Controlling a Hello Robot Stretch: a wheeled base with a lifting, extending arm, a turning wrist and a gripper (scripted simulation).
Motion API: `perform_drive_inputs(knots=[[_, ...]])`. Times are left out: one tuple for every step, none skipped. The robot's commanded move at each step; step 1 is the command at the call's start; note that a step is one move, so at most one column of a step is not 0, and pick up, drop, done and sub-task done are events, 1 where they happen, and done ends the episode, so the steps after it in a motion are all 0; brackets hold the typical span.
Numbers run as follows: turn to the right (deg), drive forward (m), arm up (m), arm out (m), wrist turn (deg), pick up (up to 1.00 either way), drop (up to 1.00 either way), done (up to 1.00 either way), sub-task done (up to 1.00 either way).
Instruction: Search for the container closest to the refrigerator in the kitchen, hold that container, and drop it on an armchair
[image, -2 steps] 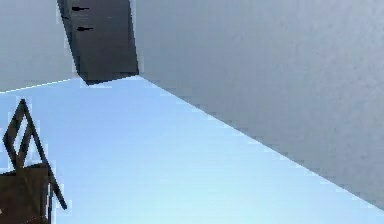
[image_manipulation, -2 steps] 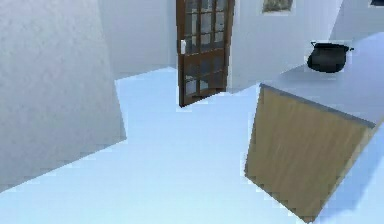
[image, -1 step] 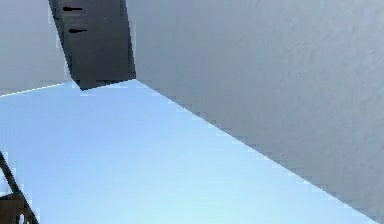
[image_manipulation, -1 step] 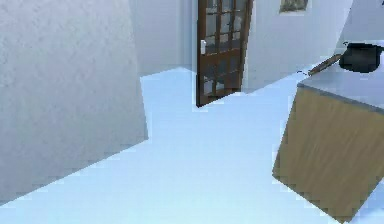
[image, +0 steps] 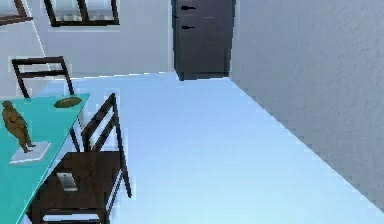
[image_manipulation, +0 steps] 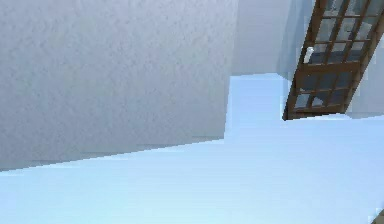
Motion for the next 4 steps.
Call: perform_drive_inputs(knots=[[0.0, 1.0, 0.0, 0.0, 0.0, 0.0, 0.0, 0.0, 0.0], [0.0, 0.7, 0.0, 0.0, 0.0, 0.0, 0.0, 0.0, 0.0], [-15.0, 0.0, 0.0, 0.0, 0.0, 0.0, 0.0, 0.0, 0.0], [0.0, 1.0, 0.0, 0.0, 0.0, 0.0, 0.0, 0.0, 0.0]])
